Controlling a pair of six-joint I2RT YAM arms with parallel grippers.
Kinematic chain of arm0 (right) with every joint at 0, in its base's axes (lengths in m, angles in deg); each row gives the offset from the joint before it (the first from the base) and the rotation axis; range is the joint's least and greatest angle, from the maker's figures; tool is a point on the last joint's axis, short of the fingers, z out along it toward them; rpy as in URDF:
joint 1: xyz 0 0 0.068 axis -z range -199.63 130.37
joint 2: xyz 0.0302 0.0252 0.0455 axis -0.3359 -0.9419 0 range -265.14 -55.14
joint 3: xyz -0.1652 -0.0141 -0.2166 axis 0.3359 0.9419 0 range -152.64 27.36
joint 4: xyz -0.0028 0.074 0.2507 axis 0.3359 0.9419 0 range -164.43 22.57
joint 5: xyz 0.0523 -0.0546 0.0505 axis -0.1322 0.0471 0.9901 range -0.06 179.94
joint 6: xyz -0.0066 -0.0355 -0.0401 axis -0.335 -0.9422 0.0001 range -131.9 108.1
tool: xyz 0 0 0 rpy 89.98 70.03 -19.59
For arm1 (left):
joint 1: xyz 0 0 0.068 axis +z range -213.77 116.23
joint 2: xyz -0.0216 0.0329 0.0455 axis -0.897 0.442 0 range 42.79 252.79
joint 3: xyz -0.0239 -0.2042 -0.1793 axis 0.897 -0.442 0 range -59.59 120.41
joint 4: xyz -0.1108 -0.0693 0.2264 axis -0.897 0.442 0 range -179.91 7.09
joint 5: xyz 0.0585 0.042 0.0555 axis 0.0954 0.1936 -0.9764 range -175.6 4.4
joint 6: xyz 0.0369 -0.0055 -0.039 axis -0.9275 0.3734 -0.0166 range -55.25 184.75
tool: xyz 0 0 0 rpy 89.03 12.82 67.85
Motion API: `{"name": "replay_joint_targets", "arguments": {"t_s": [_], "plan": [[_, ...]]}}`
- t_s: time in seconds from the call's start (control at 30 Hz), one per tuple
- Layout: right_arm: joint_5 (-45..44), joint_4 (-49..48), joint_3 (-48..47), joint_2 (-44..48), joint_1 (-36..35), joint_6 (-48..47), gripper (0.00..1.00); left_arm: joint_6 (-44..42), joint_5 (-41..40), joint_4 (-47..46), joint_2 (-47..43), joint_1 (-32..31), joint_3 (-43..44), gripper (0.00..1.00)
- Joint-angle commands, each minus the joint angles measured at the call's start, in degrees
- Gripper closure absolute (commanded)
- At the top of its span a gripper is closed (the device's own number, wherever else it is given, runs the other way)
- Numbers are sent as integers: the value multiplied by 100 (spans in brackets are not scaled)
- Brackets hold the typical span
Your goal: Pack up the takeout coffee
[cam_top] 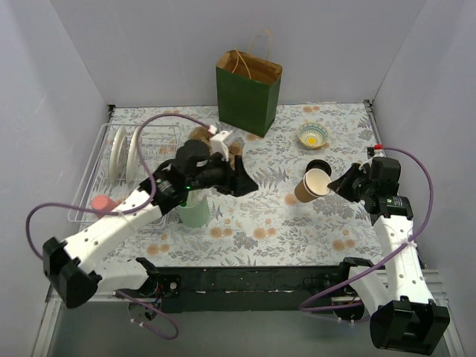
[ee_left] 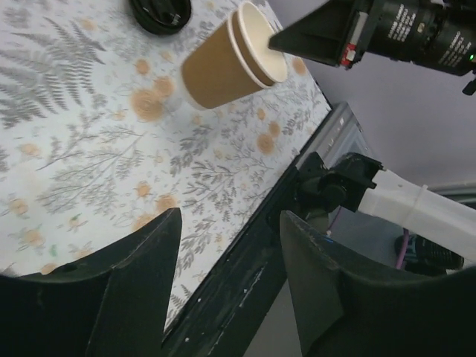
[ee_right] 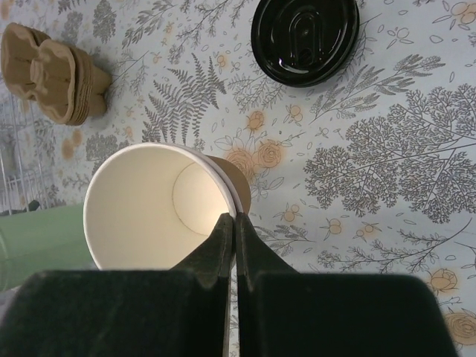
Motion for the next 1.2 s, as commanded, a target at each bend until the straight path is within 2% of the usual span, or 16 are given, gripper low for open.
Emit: {"name": "replay_joint_targets", "arguments": {"t_s": [0.0, 0.07, 0.2, 0.43, 0.77, 1.17], "plan": [[395, -369, 94, 144, -40, 45, 99, 529, -573, -822, 954, -785, 397, 46], [474, -413, 164, 205, -41, 53, 99, 742, -608, -1043, 1297, -943, 423, 42], [518, -484, 296, 311, -49, 115, 99, 1181, -433, -1649, 2123, -1005, 511, 42], [607, -571, 463, 452, -41, 203, 99, 1709, -494, -2187, 2774, -1014, 572, 40], [571, -642, 824, 636, -41, 220, 99, 2464, -196, -3284, 3223, -1005, 169, 37], [624, -677, 973, 733, -41, 273, 99, 2676, -160, -3584, 3558, -1005, -16, 37]]}}
